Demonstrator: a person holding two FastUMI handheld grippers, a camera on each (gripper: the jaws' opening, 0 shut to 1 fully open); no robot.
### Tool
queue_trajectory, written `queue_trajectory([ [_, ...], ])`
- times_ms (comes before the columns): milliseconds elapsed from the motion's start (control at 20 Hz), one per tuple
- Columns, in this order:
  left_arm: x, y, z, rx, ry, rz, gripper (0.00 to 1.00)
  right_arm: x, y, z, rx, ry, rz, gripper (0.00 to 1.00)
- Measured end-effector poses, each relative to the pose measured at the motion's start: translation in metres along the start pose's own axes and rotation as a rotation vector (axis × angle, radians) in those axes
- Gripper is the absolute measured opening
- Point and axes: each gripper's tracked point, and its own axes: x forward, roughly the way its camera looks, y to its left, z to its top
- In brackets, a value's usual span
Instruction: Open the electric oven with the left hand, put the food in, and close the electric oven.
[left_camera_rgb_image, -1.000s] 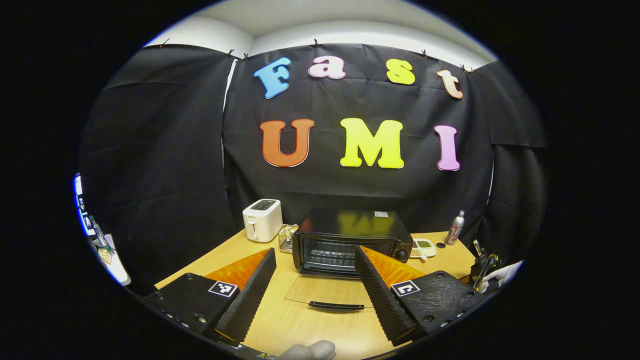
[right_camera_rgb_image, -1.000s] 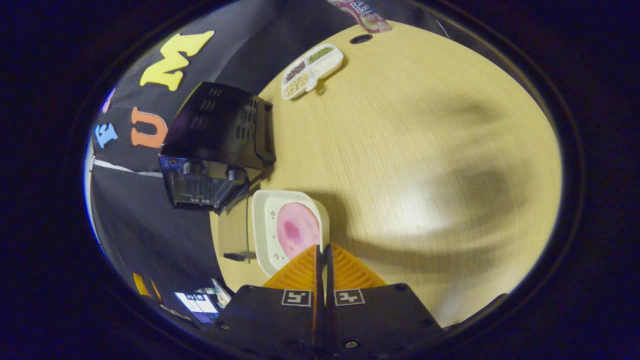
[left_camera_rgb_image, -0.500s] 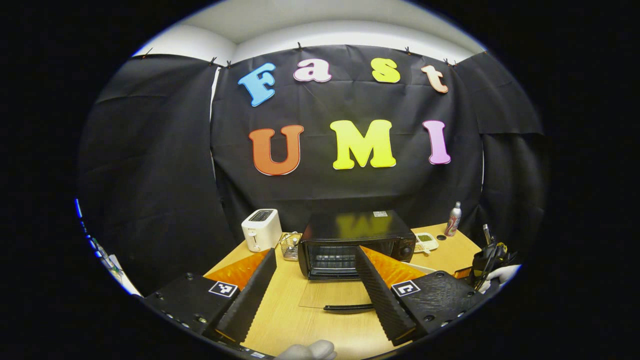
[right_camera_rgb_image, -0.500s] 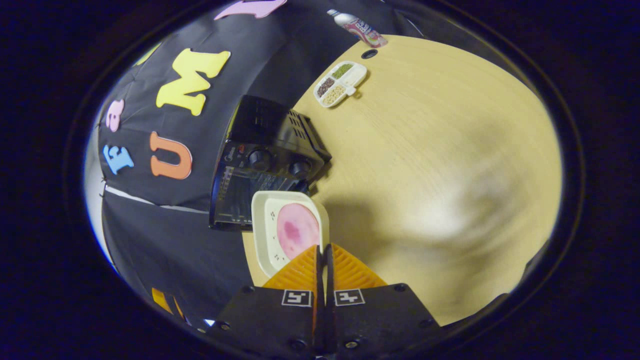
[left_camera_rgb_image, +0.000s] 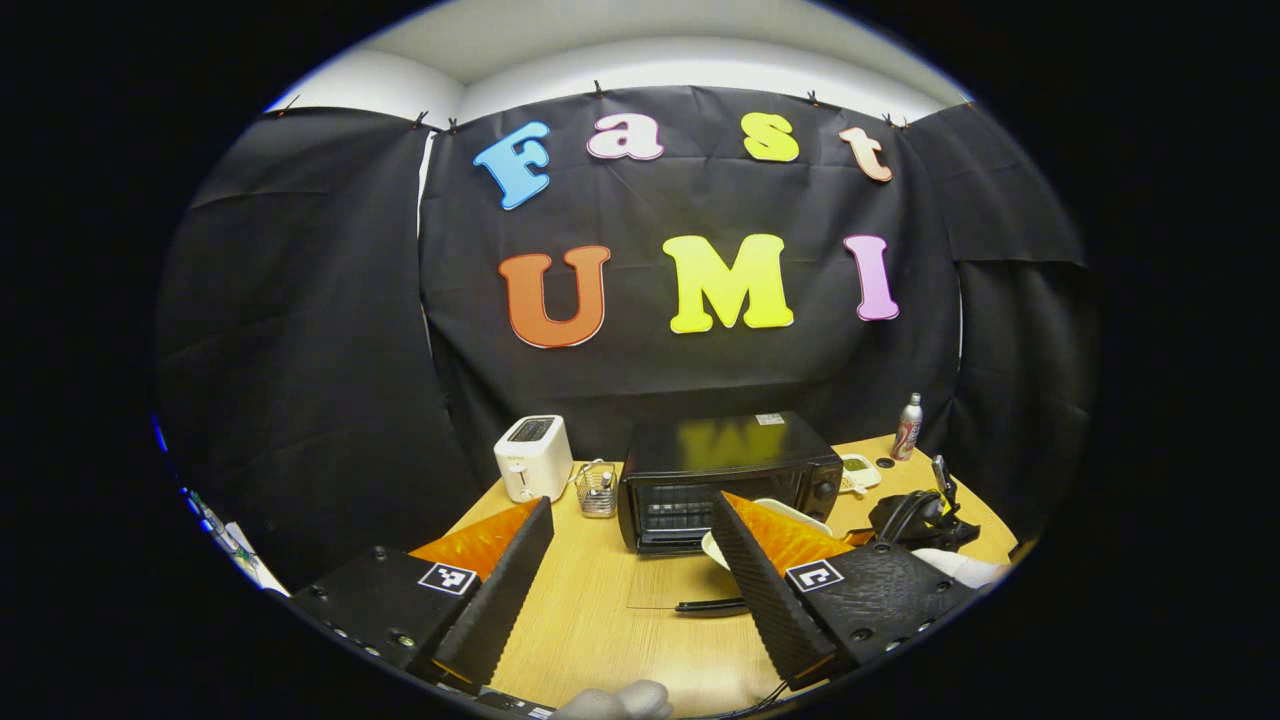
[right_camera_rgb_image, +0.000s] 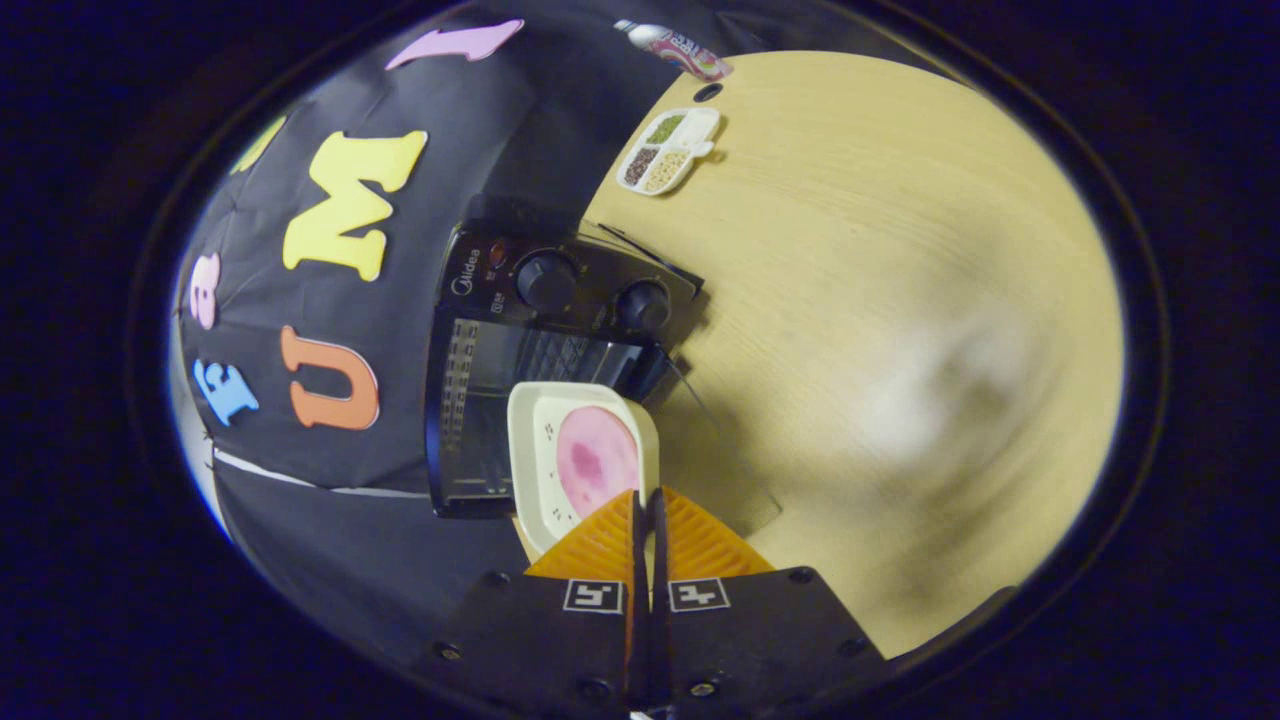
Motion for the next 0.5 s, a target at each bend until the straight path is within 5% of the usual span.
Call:
queue_trajectory([
  [500,0.027,0.002,0.01,0.018,-0.005,0.028,0.97,0.082,0.039,0.015,-0.013,-0.031,-0.011,0.04],
])
